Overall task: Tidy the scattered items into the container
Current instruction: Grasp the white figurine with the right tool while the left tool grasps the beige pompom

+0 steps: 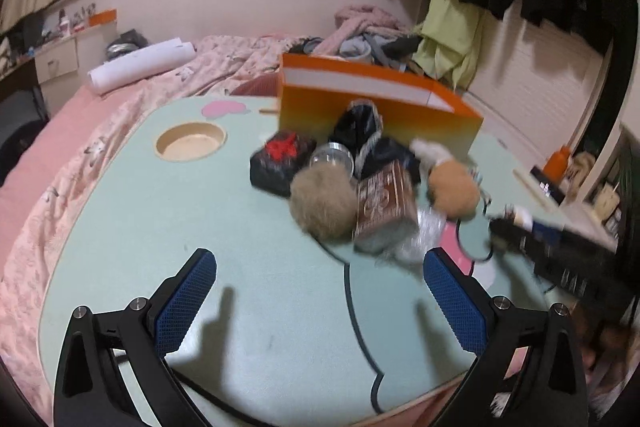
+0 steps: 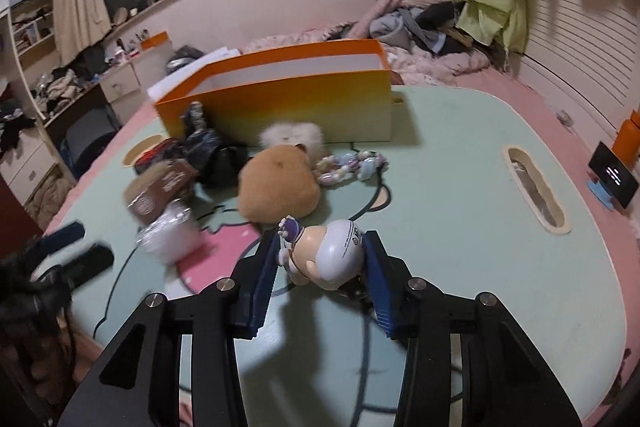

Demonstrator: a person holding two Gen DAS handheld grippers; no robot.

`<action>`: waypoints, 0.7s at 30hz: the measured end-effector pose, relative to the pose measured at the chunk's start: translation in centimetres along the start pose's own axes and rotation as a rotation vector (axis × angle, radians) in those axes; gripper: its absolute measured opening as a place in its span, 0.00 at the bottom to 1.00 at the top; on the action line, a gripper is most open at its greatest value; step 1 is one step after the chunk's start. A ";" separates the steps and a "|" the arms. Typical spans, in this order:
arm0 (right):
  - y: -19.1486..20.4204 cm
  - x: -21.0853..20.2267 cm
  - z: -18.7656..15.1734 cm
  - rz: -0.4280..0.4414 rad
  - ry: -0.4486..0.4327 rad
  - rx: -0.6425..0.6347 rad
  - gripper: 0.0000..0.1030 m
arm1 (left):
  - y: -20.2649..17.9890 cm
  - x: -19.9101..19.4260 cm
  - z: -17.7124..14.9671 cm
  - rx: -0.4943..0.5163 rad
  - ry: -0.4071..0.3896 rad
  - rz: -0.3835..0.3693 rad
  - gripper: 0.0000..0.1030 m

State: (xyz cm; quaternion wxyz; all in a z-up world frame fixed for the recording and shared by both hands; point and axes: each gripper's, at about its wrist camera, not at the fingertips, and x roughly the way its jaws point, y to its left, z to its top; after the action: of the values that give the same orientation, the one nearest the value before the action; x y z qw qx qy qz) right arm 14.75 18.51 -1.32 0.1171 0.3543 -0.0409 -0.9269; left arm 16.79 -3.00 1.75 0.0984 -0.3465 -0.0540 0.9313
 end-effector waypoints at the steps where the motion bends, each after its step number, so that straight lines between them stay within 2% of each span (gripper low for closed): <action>1: 0.2 -0.2 0.0 0.011 -0.011 -0.004 0.42 | 0.3 0.3 0.6 -0.023 0.012 -0.003 1.00; 4: 0.3 -0.6 0.3 0.020 -0.042 -0.014 0.42 | 1.5 1.9 2.6 -0.099 0.051 -0.015 0.91; 6: 0.2 -1.0 0.4 0.025 -0.060 -0.011 0.42 | 2.0 3.5 3.7 -0.123 0.082 -0.002 0.88; 10: 0.0 -0.8 0.4 0.032 -0.055 0.000 0.42 | 1.7 6.5 4.2 -0.094 0.173 0.038 0.67; 12: -0.1 -0.7 0.5 0.033 -0.051 0.006 0.42 | 1.2 6.7 4.0 -0.047 0.171 0.062 0.65; 13: -0.2 -0.7 0.5 0.032 -0.051 0.007 0.42 | 1.0 6.5 3.9 -0.032 0.167 0.068 0.53; 14: -0.2 -0.7 0.5 0.027 -0.051 0.007 0.42 | 0.9 6.3 3.8 -0.030 0.166 0.062 0.35; 15: -0.1 -0.7 0.4 0.020 -0.051 0.004 0.42 | 1.0 6.1 3.7 -0.033 0.164 0.050 0.32; 21: 0.7 -1.2 0.5 -0.011 -0.068 -0.030 0.42 | 2.1 4.8 3.1 -0.048 0.128 -0.006 0.30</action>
State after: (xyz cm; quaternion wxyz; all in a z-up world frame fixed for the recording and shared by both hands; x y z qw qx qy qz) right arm 15.37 18.15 -0.08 0.1156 0.3208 -0.0292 -0.9396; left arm 10.89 -4.08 0.75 0.0962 -0.4074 -0.0709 0.9054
